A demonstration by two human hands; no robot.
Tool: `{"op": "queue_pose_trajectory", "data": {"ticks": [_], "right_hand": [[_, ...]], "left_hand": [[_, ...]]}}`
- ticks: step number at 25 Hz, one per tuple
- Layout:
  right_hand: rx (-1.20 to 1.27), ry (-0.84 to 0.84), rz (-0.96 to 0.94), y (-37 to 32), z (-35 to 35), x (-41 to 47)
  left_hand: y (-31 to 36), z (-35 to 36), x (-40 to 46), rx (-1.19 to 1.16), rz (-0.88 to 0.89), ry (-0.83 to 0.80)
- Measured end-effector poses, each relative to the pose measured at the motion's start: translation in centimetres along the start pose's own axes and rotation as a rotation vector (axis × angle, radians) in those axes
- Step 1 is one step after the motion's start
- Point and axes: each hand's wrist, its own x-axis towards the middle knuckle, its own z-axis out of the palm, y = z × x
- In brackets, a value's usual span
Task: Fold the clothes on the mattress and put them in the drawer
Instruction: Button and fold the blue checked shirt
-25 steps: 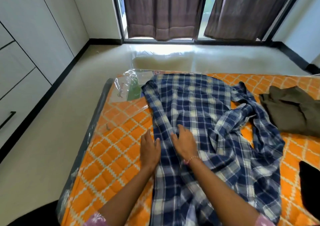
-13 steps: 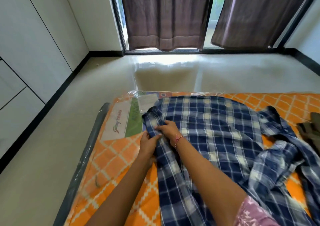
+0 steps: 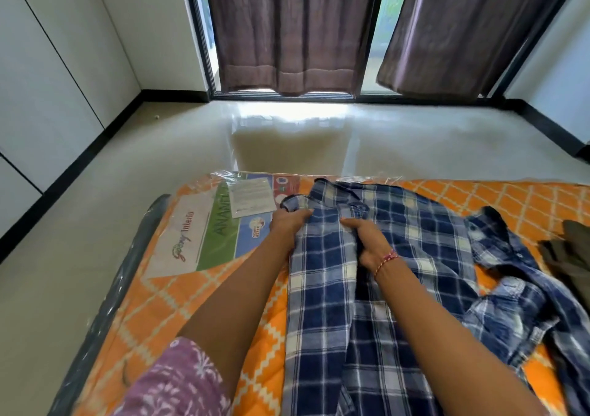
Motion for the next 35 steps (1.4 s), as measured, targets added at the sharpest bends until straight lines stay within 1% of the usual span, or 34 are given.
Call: {"op": "queue_pose_trajectory", "data": {"ticks": [1, 2, 4, 5, 6, 8, 9, 11, 13, 14, 15, 17, 18, 19, 20, 21, 22, 23, 25, 26, 27, 29, 31, 33, 35], "right_hand": [[0.017, -0.045, -0.017, -0.7, 0.2, 0.2], [0.055, -0.117, -0.028, -1.4, 0.5, 0.3], [0.110, -0.251, -0.044, -2.2, 1.2, 0.4], [0.084, -0.291, -0.041, -2.2, 1.8, 0.4], [0.037, -0.314, -0.030, -2.0, 2.4, 0.5], [-0.040, -0.304, -0.010, -1.6, 3.5, 1.0], [-0.041, -0.292, -0.016, -1.7, 3.8, 1.4], [0.032, -0.254, -0.043, -2.3, 4.1, 2.1], [0.079, -0.163, -0.041, -2.6, 3.8, 2.9], [0.068, -0.109, -0.033, -2.4, 3.4, 3.3], [0.057, -0.071, -0.033, -2.0, 3.1, 3.7], [0.054, -0.048, -0.065, -1.3, 2.6, 4.1], [0.060, -0.054, -0.104, -1.1, 2.4, 4.1], [0.078, -0.062, -0.147, -1.2, 2.3, 4.1], [0.048, -0.062, -0.203, -1.5, 2.2, 3.8], [-0.062, -0.027, -0.263, -1.8, 2.1, 3.2], [-0.234, 0.034, -0.322, -2.0, 1.8, 2.2], [-0.404, 0.110, -0.385, -1.7, 1.4, 0.8], [-0.610, 0.306, -0.422, 1.1, 0.0, -3.4], [-0.705, 0.378, -0.433, 3.4, -0.9, -6.0], [-0.816, 0.402, -0.429, 6.0, -1.8, -8.9], [-1.065, 0.327, -0.363, 10.6, -2.9, -14.4], [-1.230, 0.242, -0.288, 13.1, -3.0, -17.2], [-1.280, 0.186, -0.207, 13.2, -2.9, -17.5], [-1.283, 0.171, -0.187, 12.6, -2.4, -18.0]], "left_hand": [[0.3, 0.0, 0.4, -0.074, 0.026, -0.008], [0.7, 0.0, 0.6, -0.214, 0.036, -0.048], [1.1, -0.4, 0.7, -0.502, -0.009, -0.151], [1.2, -0.7, 1.0, -0.572, -0.024, -0.193], [1.4, -0.9, 1.3, -0.583, -0.021, -0.249], [1.6, -1.1, 1.6, -0.474, 0.015, -0.338], [1.9, -1.0, 1.9, -0.443, 0.033, -0.340], [2.7, -1.1, 2.6, -0.445, 0.067, -0.215], [3.2, -1.3, 3.2, -0.518, 0.081, -0.121], [3.0, -1.4, 3.3, -0.491, 0.077, -0.088], [2.7, -1.5, 3.3, -0.378, 0.086, -0.049], [1.6, -1.6, 2.9, 0.108, 0.174, 0.060], [1.2, -1.6, 2.9, 0.294, 0.250, 0.107], [1.1, -1.6, 2.6, 0.370, 0.311, 0.173], [1.0, -1.7, 2.3, 0.385, 0.362, 0.245], [0.9, -1.6, 1.7, 0.416, 0.413, 0.300], [0.5, -1.6, 0.8, 0.509, 0.453, 0.318], [-0.2, -1.4, -0.3, 0.644, 0.492, 0.311], [-2.9, -1.4, -3.1, 0.904, 0.583, 0.287], [-4.6, -1.5, -4.7, 0.965, 0.629, 0.286], [-6.2, -1.6, -6.6, 1.006, 0.661, 0.270], [-9.1, -1.8, -10.0, 1.065, 0.650, 0.199], [-11.9, -2.4, -13.1, 1.104, 0.559, 0.152], [-13.6, -2.9, -15.4, 1.062, 0.427, 0.144], [-14.6, -3.1, -16.9, 1.056, 0.345, 0.197]]}}
